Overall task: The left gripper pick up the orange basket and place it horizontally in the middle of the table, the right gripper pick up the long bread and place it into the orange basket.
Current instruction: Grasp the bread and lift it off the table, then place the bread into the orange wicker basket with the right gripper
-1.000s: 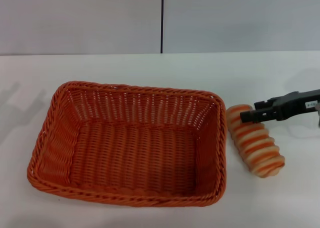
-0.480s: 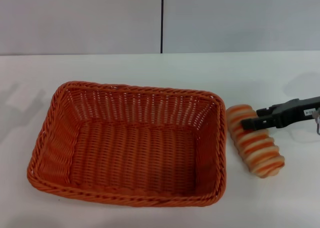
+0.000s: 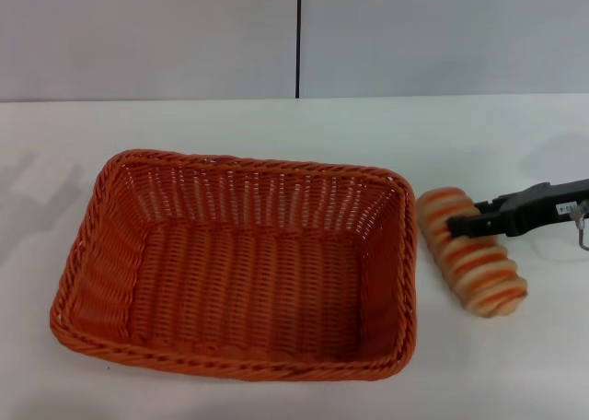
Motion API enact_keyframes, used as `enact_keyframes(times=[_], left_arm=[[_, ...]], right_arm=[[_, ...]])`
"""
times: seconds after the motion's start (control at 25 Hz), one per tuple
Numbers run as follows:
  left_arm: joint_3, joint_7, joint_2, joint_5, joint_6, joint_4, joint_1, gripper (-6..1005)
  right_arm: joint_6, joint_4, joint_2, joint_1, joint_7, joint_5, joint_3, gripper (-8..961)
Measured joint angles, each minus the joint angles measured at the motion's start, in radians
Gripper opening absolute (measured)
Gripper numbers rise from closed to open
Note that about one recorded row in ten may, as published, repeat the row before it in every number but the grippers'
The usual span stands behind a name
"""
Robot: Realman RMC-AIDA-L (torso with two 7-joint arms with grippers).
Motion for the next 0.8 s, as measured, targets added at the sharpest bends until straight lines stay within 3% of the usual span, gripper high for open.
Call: enact_keyframes(times=[0.04, 0.24, 0.52, 0.8], left_arm=[[-0.001, 0.000, 0.001, 0.000, -0.001, -0.007, -0.001, 832], [-0.002, 0.007, 0.002, -0.002, -0.009, -0.019, -0.002, 832], [-0.001, 0.011, 0.001, -0.004, -0.009, -0.021, 0.001, 832], [-0.002, 0.010, 0.001, -0.005, -0.005, -0.023, 0.003, 832]], right_arm=[[0.001, -0.006, 0.000, -0.003, 0.000, 0.010, 0.007, 579], [-0.019, -0.032, -0.002, -0.036, -0.025, 0.123, 0.006, 524], [-0.054, -0.065, -0.008, -0.064, -0.028, 0.191, 0.007, 496], [-0.109, -0.312, 0.013, -0.133, 0.076, 0.197, 0.011, 457]])
